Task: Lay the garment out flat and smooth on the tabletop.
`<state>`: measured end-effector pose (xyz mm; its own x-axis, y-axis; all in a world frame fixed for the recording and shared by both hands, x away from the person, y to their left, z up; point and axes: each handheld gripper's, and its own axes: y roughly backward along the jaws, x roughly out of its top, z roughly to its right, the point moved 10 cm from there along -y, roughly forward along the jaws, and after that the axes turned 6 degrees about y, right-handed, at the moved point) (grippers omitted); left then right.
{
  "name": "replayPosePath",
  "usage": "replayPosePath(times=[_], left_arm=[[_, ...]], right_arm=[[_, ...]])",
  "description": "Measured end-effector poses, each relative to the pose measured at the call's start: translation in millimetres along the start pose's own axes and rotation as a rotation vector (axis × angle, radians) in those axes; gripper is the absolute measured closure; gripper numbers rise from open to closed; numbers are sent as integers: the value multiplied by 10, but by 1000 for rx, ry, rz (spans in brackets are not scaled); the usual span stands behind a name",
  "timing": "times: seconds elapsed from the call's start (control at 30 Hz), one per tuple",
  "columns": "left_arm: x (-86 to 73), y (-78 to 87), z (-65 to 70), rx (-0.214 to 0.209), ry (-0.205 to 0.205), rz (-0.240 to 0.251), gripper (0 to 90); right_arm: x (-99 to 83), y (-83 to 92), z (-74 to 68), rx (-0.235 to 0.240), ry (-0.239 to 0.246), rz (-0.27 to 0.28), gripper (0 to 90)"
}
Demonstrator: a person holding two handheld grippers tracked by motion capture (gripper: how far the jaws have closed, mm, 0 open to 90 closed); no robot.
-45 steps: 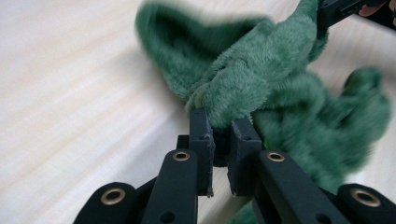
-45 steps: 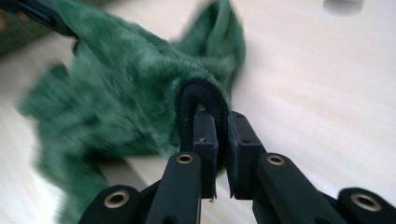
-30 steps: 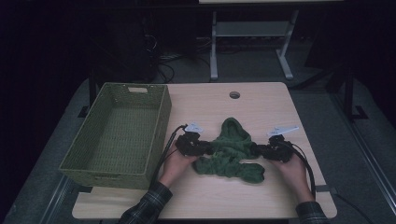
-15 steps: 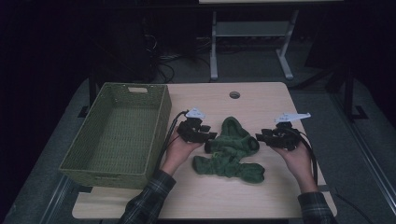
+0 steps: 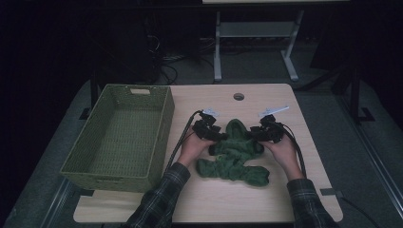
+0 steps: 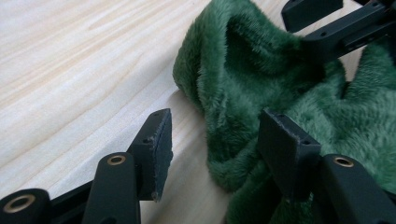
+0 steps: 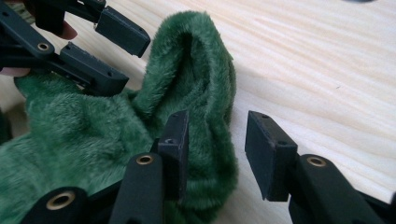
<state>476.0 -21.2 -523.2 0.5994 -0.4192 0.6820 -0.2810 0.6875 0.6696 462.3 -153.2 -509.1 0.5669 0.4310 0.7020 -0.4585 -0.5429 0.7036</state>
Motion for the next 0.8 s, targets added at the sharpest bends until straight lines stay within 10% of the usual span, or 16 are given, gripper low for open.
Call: replayPosePath(times=[0.27,0.6,0.8], left_arm=[[-48,-109,21,-4,-13,-47,521],[-72,-101,79,0,-60,-108,853],[109,146,-3,81,-75,-20,862]], right_arm=[[-84,-155,20,7,-4,-33,719],[-95,-122,-14,20,10,-18,861],[19,33,-5,10,21,61,858]])
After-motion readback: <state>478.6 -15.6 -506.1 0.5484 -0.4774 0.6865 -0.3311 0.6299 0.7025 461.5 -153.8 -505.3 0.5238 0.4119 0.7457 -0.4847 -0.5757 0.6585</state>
